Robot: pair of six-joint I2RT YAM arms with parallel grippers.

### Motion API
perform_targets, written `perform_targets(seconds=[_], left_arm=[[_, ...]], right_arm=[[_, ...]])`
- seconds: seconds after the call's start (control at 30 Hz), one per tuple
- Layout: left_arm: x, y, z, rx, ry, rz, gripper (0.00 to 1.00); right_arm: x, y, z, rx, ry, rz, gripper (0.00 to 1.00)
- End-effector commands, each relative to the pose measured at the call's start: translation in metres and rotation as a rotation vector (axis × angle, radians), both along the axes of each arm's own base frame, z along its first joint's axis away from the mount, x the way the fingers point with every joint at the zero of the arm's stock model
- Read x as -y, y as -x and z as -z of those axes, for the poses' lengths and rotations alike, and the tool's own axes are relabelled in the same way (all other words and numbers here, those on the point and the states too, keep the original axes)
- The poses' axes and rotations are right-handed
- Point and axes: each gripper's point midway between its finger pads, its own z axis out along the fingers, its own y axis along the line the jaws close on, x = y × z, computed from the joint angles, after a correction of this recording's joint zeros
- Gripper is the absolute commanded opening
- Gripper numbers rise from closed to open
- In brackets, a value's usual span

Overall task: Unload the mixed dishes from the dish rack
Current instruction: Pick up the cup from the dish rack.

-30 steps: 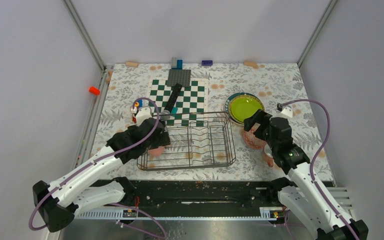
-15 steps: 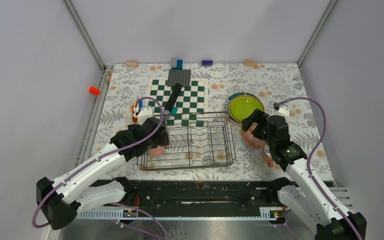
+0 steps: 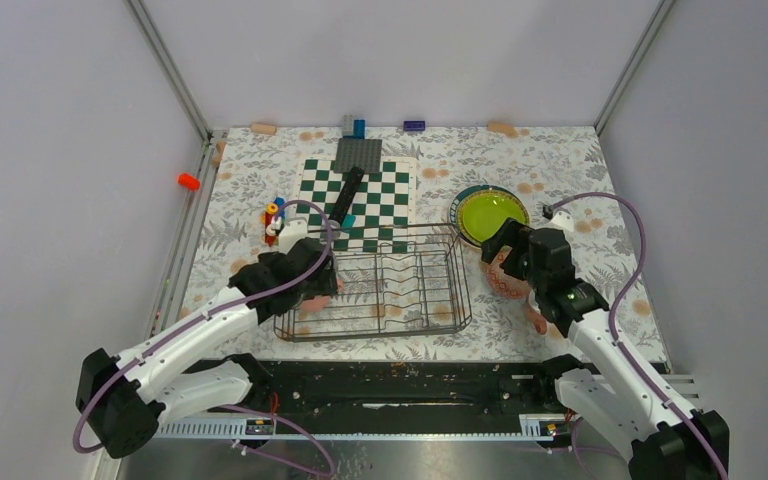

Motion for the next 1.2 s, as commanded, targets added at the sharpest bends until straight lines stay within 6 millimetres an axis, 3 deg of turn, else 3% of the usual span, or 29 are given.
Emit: perform_targets(seconds=[0.0, 0.13, 0.37, 0.73, 1.17], left_arm=[[0.008, -0.014, -0.005, 0.057, 0.02, 0.034, 0.99], [0.01, -0.014, -0.003, 0.056, 0.018, 0.05, 0.98], [0.04, -0.005, 0.01, 0.0, 0.1, 0.217, 0.92], [0.044, -0.006, 0.026, -0.071, 0.051, 0.234, 0.86], [0.051, -0.003, 0.019, -0.057, 0.075, 0.238, 0.87]], right_arm=[[-0.006, -0.008, -0.015, 0.036, -0.03, -0.012, 1.0], [-0.005, -0.008, -0.014, 0.033, -0.028, -0.008, 1.0], [-0.005, -0.009, -0.011, 0.022, -0.021, -0.006, 1.0], [-0.006, -0.011, -0.007, 0.005, -0.017, -0.01, 1.0], [-0.006, -0.012, -0.004, -0.005, -0.011, -0.01, 0.99]])
